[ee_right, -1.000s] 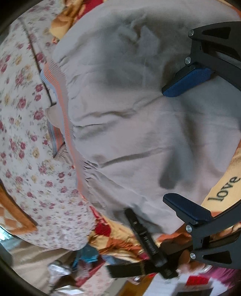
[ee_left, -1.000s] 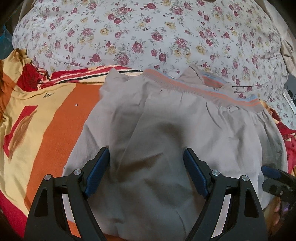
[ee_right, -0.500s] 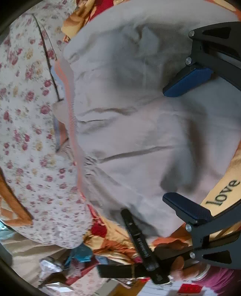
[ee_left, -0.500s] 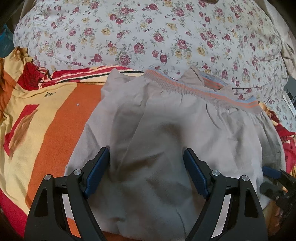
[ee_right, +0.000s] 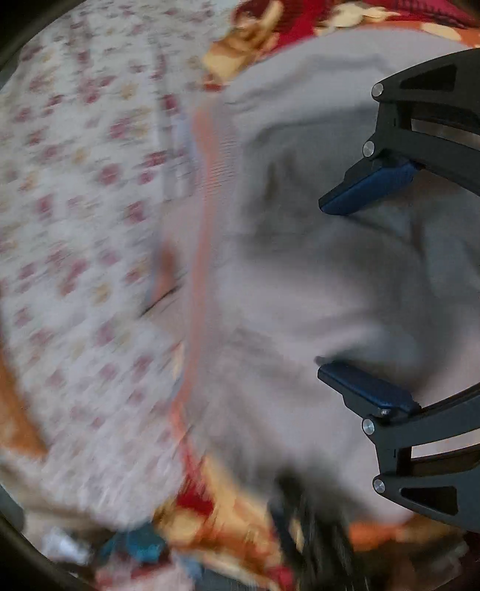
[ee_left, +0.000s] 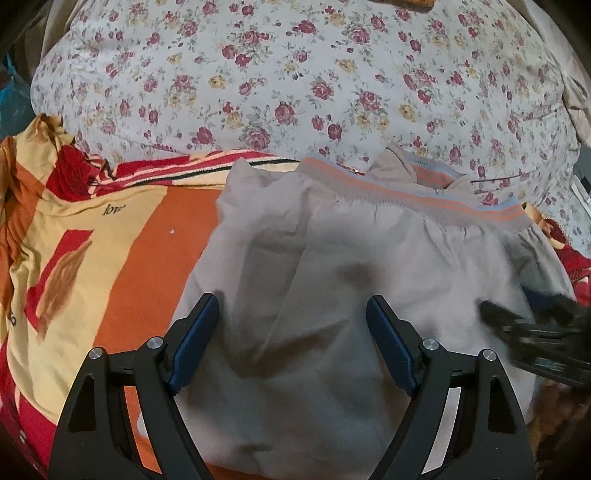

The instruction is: Fold large clothes

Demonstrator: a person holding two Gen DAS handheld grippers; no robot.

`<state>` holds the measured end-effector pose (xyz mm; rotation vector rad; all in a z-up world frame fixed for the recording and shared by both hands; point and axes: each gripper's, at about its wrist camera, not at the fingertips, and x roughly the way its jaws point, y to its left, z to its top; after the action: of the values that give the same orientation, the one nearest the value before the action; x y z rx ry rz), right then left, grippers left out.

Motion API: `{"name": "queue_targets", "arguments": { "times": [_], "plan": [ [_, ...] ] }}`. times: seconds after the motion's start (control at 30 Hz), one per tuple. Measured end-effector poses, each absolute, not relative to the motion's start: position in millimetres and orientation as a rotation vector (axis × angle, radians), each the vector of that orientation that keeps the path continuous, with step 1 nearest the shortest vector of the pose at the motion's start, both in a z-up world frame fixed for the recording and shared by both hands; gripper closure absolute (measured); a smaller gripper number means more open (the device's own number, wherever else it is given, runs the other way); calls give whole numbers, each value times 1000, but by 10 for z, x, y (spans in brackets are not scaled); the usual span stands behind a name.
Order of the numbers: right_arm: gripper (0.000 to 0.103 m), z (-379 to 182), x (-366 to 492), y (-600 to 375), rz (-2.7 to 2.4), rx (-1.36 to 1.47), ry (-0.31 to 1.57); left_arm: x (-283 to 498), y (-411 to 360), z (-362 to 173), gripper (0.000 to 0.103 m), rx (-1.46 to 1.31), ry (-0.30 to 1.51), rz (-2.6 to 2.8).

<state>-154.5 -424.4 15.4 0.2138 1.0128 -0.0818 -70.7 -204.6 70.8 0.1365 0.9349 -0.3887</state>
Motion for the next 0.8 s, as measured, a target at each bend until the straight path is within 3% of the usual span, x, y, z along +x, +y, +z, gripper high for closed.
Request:
{"name": "queue_targets", "arguments": {
  "times": [0.57,0.8],
  "plan": [
    [21,445,-2000,-4458,-82,167,984,-622,-1971,720,21,86,973,-415],
    [18,361,-2041,-4589,-47,290,937,-233,-1481,745,21,-181,1089,-440]
  ]
}}
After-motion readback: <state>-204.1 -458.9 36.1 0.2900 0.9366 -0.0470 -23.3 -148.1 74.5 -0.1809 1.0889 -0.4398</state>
